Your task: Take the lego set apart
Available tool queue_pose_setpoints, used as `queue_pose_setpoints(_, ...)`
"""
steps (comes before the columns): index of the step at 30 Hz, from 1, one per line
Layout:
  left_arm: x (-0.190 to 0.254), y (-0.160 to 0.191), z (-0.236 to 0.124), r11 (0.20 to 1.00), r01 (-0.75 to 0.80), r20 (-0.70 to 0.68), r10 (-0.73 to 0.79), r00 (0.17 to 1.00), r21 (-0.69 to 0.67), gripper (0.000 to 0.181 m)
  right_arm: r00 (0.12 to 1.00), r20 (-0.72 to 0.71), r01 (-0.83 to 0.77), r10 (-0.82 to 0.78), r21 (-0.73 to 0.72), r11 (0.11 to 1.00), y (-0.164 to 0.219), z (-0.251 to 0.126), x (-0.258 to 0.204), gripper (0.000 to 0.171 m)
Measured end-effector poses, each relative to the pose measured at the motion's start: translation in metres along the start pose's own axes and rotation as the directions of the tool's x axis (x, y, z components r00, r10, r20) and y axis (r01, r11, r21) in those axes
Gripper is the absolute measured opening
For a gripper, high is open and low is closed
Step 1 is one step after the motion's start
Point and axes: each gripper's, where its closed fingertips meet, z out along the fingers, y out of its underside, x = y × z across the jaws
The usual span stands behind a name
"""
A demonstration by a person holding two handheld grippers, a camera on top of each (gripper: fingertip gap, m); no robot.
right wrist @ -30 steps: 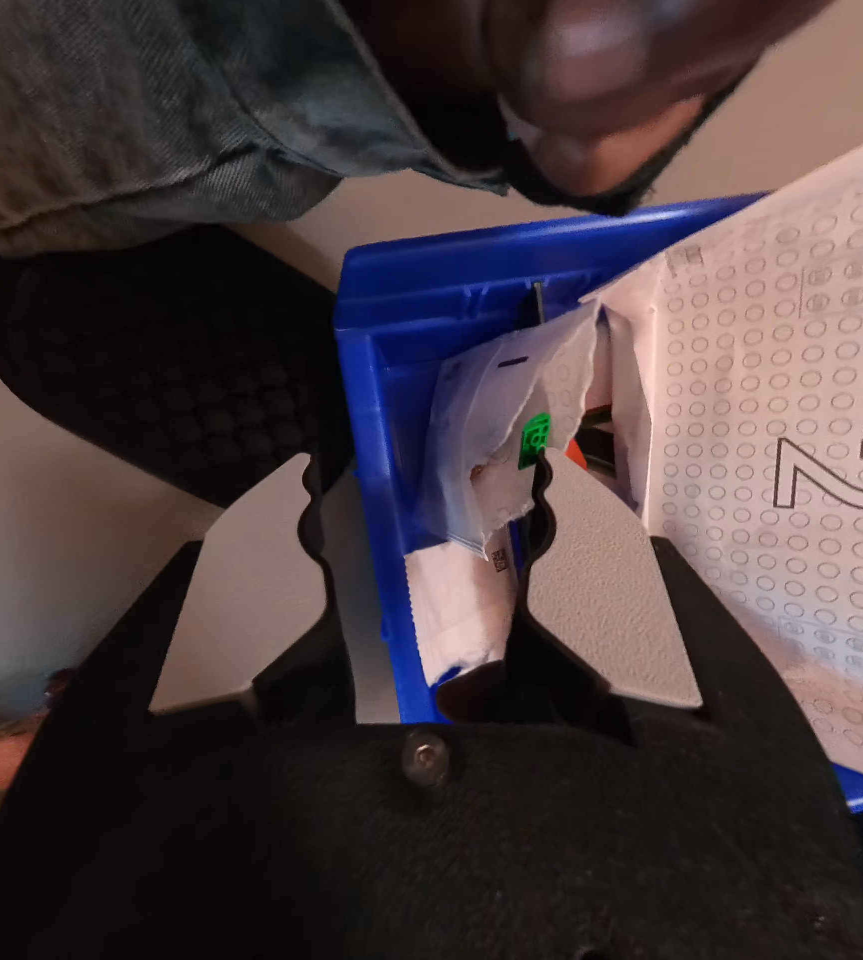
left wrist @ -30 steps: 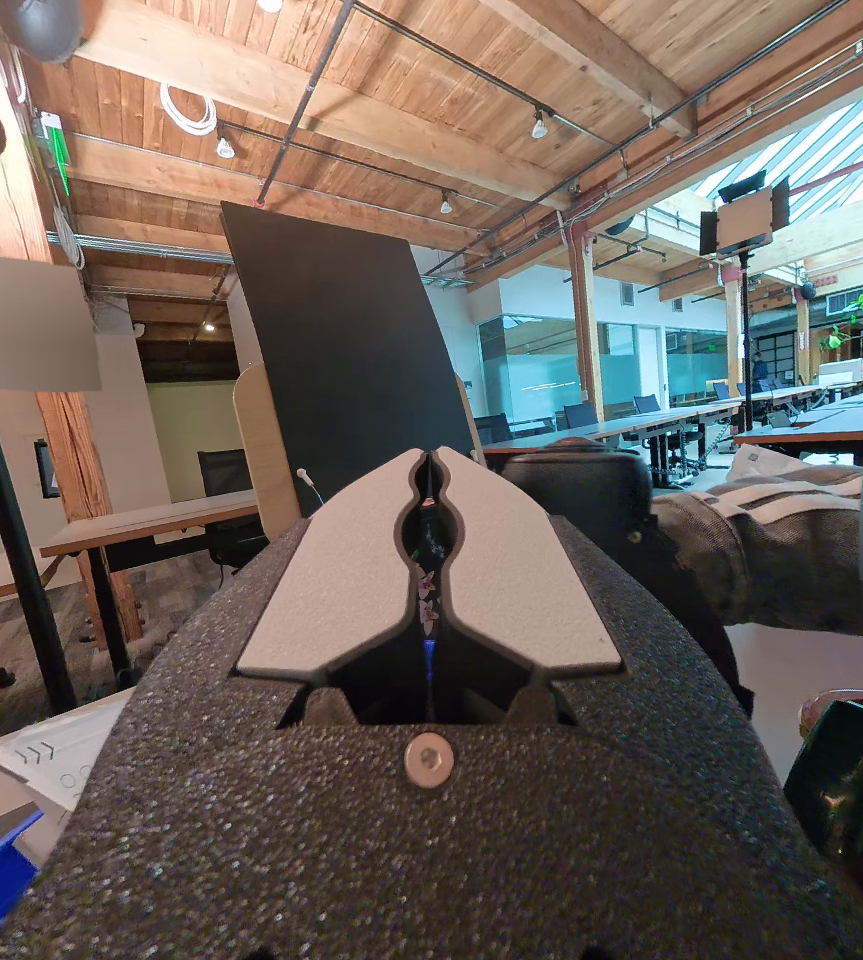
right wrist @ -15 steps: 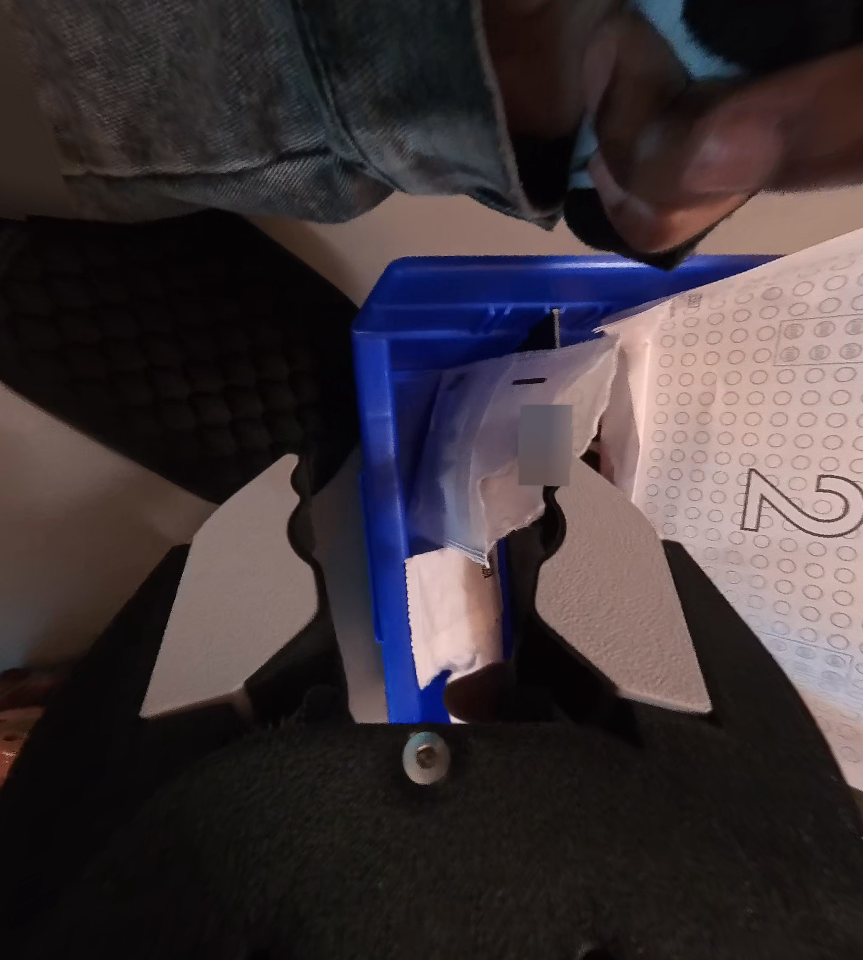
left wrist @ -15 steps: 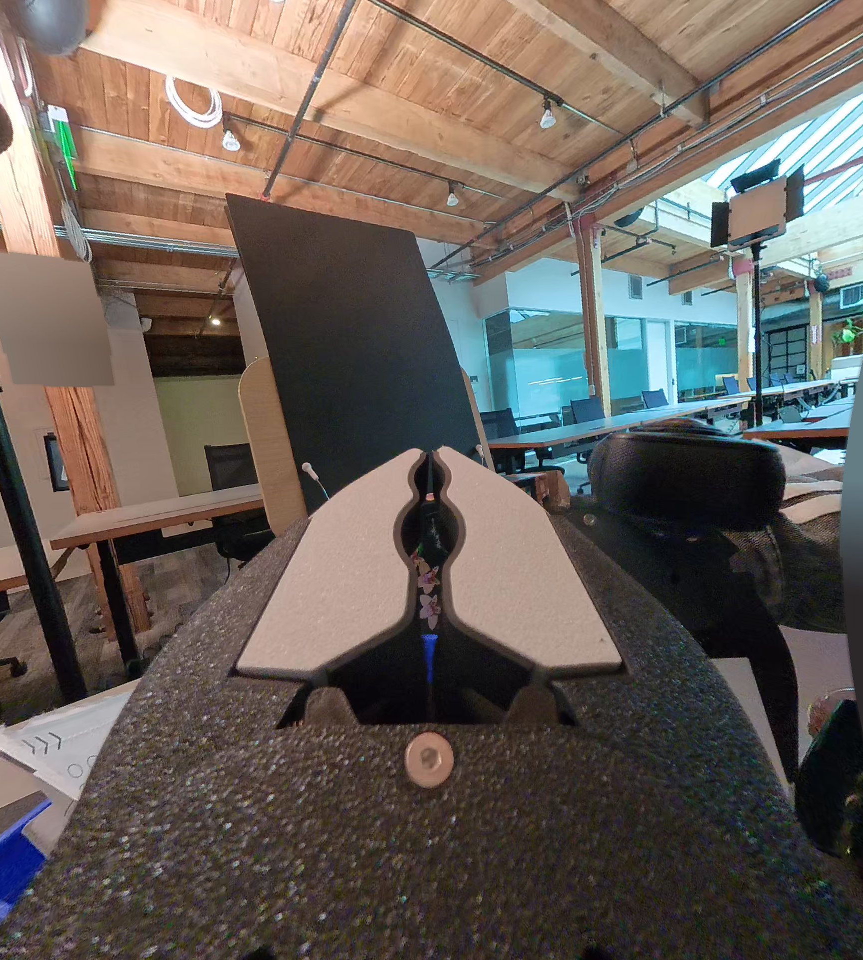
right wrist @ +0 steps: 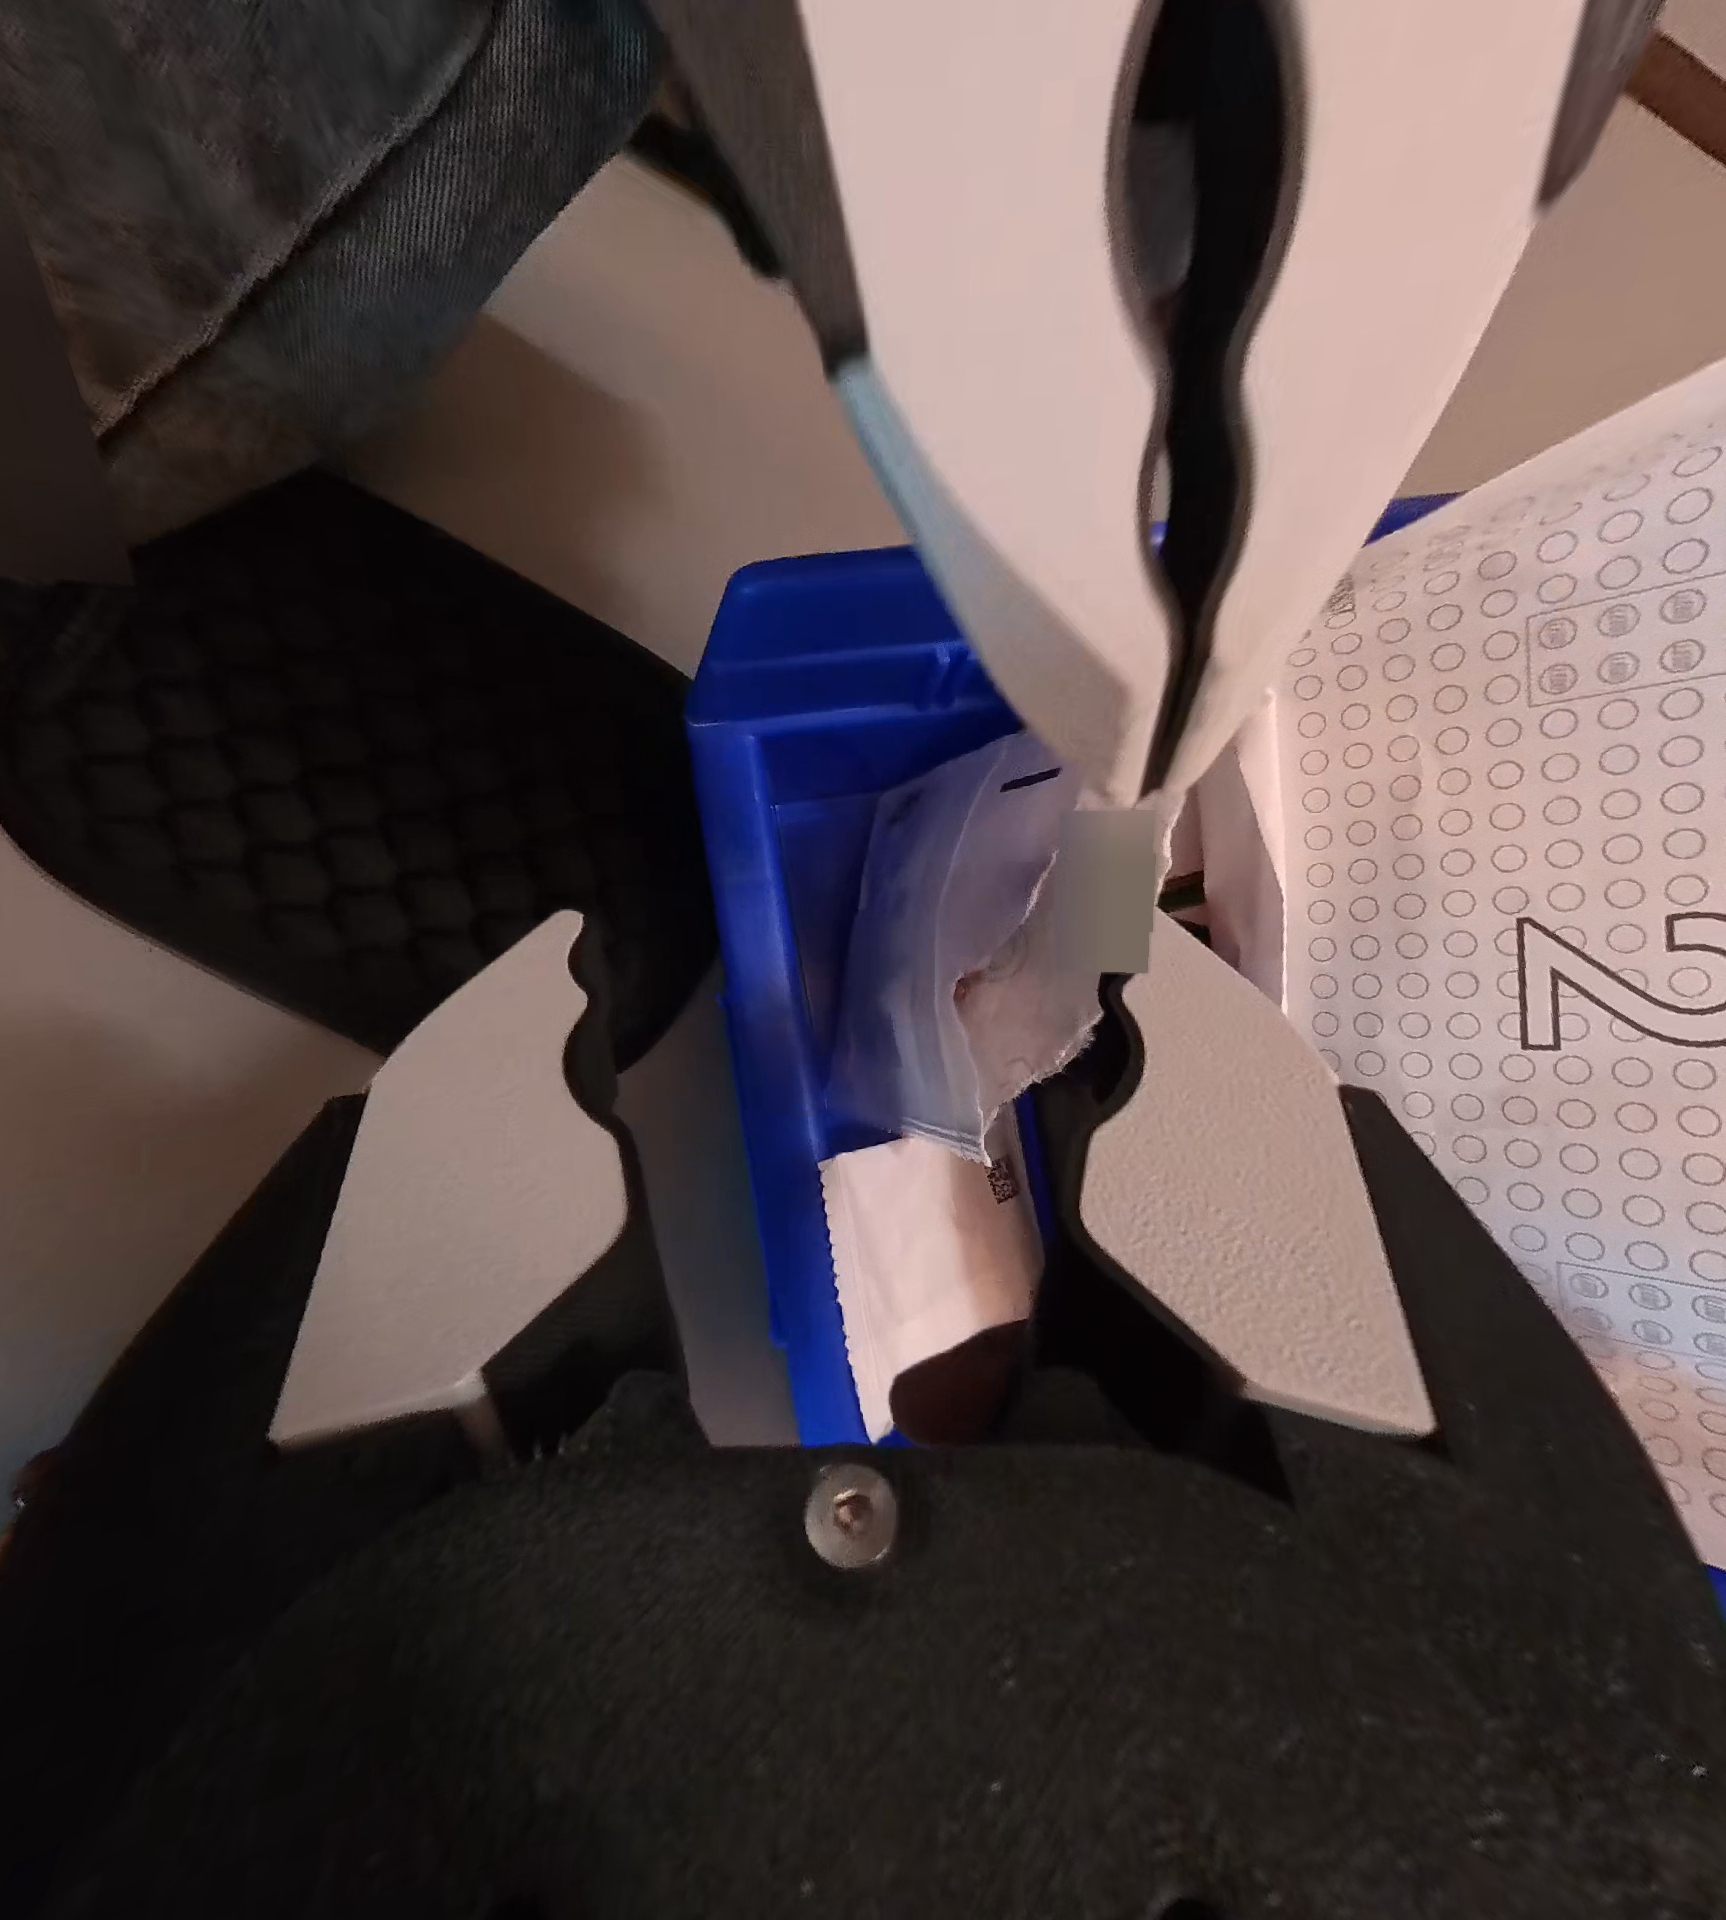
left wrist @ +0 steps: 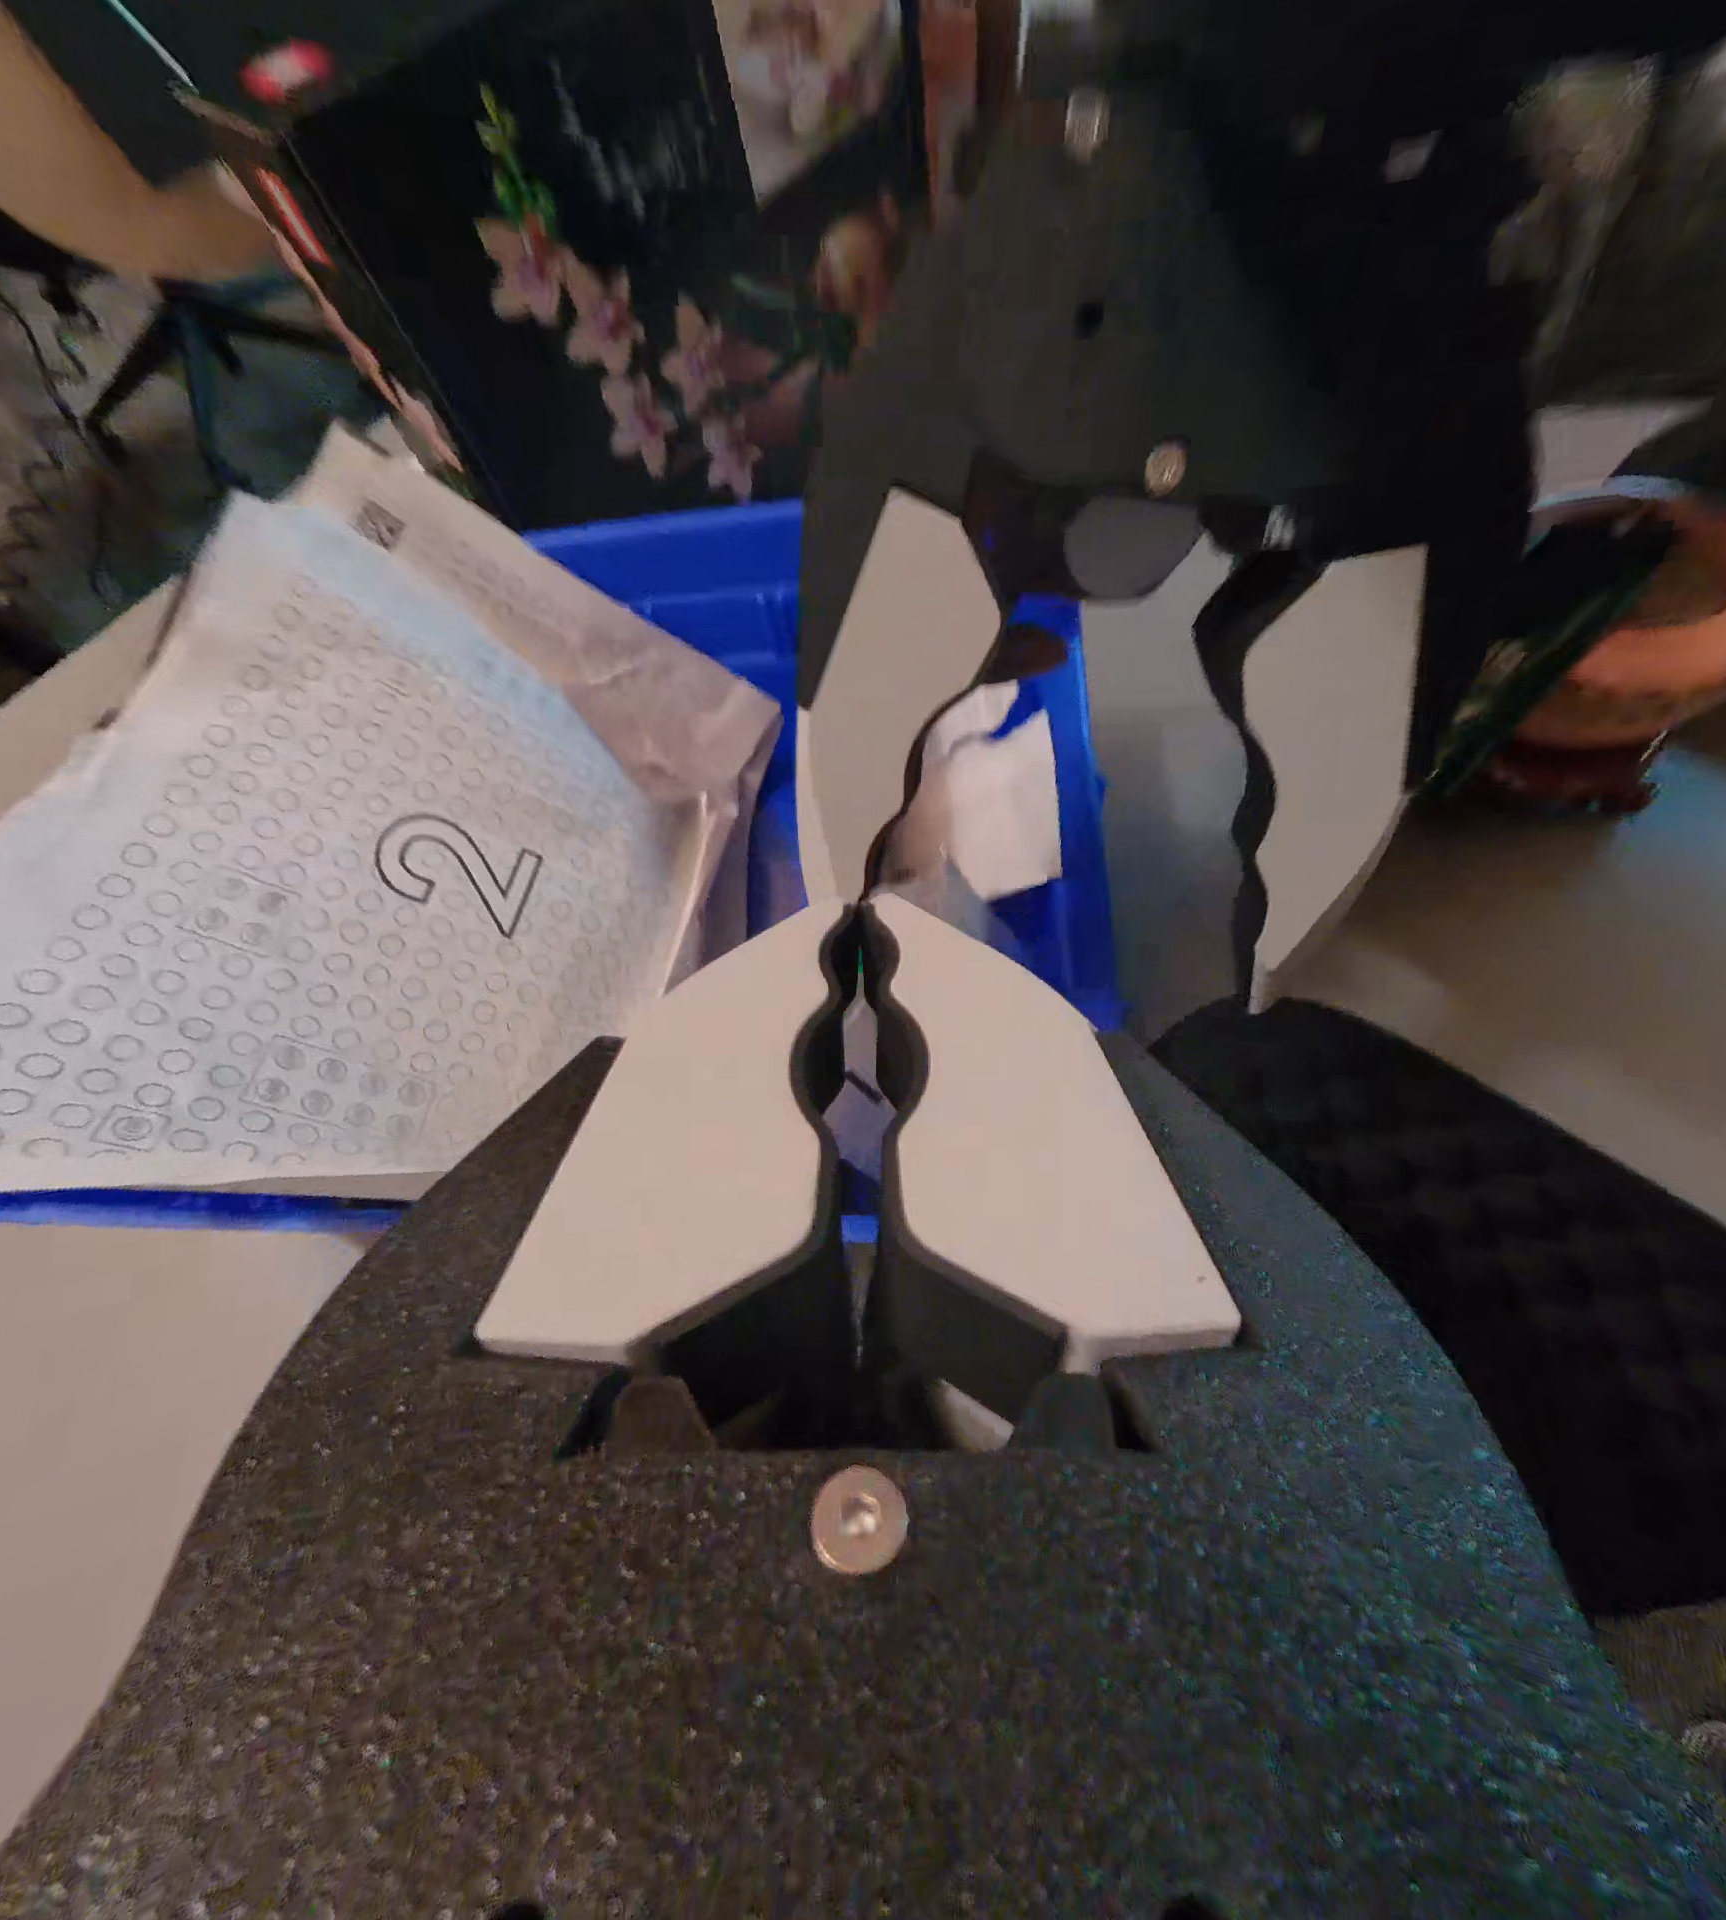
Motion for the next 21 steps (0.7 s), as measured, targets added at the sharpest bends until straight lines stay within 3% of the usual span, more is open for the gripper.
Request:
queue_pose_setpoints(7,0.007,0.02,0.024,0.985,-0.031,-0.024,0.027,0.999,-0.172,0.0,1.0,-0.001,-0.008,0.008,0.021,1.0,-0.003,-0.004,0.0,0.091)
queue_pose_setpoints(13,-0.011,0.01,0.006,0.996,0.018,0.086,-0.011,0.996,-0.084,0.0,1.0,0.002,-0.011,0.011,0.02,1.0,-0.001,-0.003,-0.001,0.09)
queue_pose_setpoints(16,-0.008,0.004,0.007,0.999,0.012,0.062,-0.009,0.998,-0.048,0.0,1.0,0.005,-0.018,0.018,0.031,0.999,-0.002,-0.003,0.0,0.09)
queue_pose_setpoints(21,-0.002,0.027,0.024,0.98,0.003,0.025,0.002,1.0,-0.201,0.0,0.999,0.018,-0.039,0.038,0.085,0.996,-0.01,-0.007,0.0,0.089)
